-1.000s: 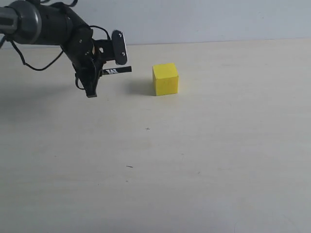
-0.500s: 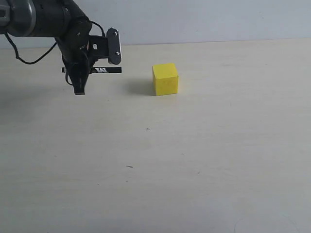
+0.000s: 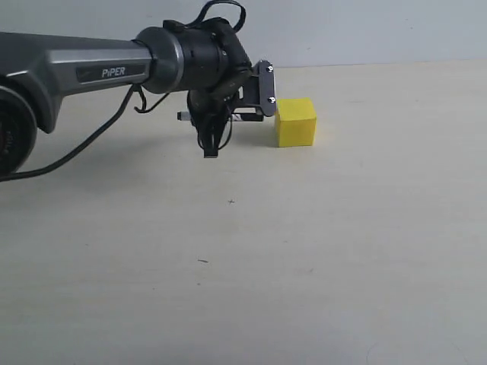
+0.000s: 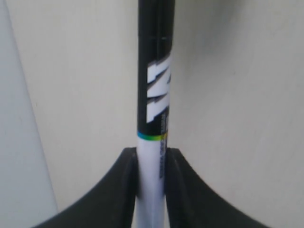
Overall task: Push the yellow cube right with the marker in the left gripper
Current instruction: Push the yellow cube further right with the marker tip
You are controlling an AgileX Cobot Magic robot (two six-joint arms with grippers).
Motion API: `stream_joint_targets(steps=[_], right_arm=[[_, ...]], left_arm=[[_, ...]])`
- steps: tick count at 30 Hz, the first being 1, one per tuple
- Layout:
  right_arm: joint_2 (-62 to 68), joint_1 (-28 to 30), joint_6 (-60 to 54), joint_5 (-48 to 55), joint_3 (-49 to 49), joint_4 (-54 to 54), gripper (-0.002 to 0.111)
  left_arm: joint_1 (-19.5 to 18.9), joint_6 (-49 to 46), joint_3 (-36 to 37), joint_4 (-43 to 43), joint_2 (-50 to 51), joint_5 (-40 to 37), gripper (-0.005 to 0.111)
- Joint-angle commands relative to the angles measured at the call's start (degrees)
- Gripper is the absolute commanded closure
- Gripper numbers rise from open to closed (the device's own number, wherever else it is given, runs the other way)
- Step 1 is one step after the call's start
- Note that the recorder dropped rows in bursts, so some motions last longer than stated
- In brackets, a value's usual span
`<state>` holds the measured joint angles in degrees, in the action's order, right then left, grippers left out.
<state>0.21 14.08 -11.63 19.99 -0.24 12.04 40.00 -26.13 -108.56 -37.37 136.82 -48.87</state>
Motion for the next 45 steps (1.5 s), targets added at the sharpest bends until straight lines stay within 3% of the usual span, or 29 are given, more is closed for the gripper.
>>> stream_joint_targets(steps=[1, 7, 15, 20, 29, 34, 37, 39, 42, 45], right_arm=[[-0.21, -0.12, -0.06, -0.28, 0.24, -0.16, 0.108], [-0.21, -0.12, -0.06, -0.28, 0.24, -0.16, 0.108], [-0.21, -0.12, -0.06, -0.28, 0.24, -0.16, 0.108], [-0.21, -0.12, -0.06, -0.28, 0.24, -0.16, 0.108], [-0.21, -0.12, -0.06, -0.28, 0.24, -0.16, 0.108], [-0.21, -0.12, -0.06, -0.28, 0.24, -0.16, 0.108], [-0.21, -0.12, -0.06, -0.27, 0.24, -0.02, 0.108], [-0.21, -0.12, -0.06, -0.27, 0.24, -0.02, 0.108], [-0.21, -0.12, -0.06, -0.27, 0.24, -0.02, 0.108], [-0.21, -0.12, -0.06, -0.27, 0.24, -0.02, 0.108]], left_arm=[[-2.23, 1.35, -0.43, -0.63, -1.48, -3.5, 0.107], [-2.45, 1.75, -0.43, 0.04, -0.56, -1.74, 0.107], [3.52, 1.3, -3.61, 0.75, 3.71, 3.56, 0.107], [5.34, 2.25, -5.34, 0.49, 4.85, 0.19, 0.107], [2.5, 5.08, -5.55, 0.39, 4.3, -8.46, 0.107], [3.99, 5.27, -5.55, 0.5, 5.7, -1.72, 0.107], [5.1, 11.28, -10.9, -0.33, 8.76, 2.17, 0.107], [5.1, 11.87, -14.76, -0.68, 9.62, -1.22, 0.107], [4.97, 11.87, -15.33, -3.19, 9.62, -8.38, 0.107], [4.62, 12.06, -15.33, -2.84, 9.62, -10.41, 0.107]])
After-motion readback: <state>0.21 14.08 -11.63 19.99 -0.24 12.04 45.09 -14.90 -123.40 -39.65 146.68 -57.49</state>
